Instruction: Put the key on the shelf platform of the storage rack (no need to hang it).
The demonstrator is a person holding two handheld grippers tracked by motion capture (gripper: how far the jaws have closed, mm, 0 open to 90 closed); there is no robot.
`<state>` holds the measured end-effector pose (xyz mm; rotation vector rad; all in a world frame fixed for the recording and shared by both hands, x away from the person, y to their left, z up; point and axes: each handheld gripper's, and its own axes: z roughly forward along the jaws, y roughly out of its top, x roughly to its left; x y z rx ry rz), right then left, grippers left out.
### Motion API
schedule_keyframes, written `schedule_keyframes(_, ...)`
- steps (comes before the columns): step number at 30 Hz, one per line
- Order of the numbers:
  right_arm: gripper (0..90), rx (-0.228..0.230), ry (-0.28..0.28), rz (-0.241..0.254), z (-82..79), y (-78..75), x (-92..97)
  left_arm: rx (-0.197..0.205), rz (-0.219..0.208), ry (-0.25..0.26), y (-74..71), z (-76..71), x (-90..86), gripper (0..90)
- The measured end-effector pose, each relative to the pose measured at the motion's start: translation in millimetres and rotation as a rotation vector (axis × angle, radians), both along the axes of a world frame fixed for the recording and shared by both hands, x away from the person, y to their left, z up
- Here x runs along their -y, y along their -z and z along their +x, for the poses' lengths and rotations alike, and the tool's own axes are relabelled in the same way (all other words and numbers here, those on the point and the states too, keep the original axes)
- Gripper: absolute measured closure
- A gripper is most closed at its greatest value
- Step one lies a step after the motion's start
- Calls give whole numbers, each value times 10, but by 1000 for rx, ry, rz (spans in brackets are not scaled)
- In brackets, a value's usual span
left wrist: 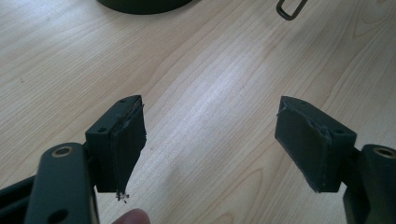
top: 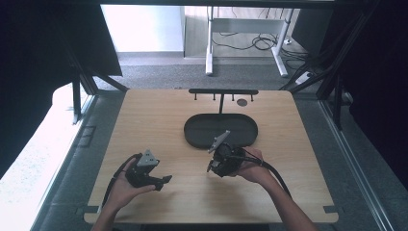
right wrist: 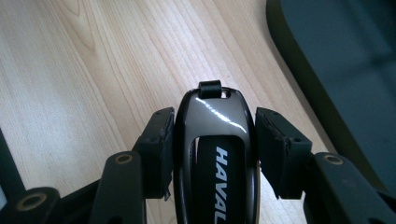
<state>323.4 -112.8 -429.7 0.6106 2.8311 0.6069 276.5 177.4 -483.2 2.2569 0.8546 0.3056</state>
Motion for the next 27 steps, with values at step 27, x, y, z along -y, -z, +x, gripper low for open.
schedule_keyframes(27,500,25,28,19,75,-195,5,-16,8,-1,39,16,17,247)
